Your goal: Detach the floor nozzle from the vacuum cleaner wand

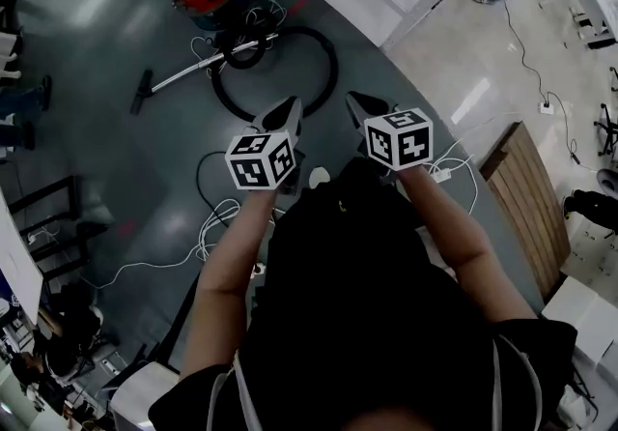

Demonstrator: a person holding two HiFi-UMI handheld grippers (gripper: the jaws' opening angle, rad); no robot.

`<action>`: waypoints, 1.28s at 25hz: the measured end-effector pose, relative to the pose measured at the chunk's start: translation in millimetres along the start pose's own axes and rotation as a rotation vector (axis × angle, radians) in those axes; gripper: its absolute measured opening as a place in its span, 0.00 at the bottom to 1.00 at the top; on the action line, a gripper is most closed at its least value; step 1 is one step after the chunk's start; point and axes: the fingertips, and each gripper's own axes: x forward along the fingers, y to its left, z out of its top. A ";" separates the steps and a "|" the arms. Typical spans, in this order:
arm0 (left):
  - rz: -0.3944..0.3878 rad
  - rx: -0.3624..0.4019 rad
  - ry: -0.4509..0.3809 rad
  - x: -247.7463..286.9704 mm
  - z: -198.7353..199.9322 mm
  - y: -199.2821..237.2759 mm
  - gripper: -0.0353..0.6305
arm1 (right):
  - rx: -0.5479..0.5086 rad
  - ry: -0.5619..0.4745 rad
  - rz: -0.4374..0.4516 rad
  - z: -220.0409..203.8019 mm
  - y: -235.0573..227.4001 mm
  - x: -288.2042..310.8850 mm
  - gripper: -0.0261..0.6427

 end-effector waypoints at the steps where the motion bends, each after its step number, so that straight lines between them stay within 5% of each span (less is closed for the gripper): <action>1: 0.000 0.000 0.003 2.7 0.3 -0.8 0.07 | 0.001 0.001 -0.001 1.3 -2.8 1.5 0.03; 18: 0.094 -0.018 0.010 86.4 34.9 -2.2 0.07 | -0.039 0.035 0.090 53.3 -72.7 45.6 0.03; 32: 0.185 -0.087 0.048 182.1 38.7 1.0 0.07 | -0.110 0.159 0.151 75.6 -161.4 94.1 0.03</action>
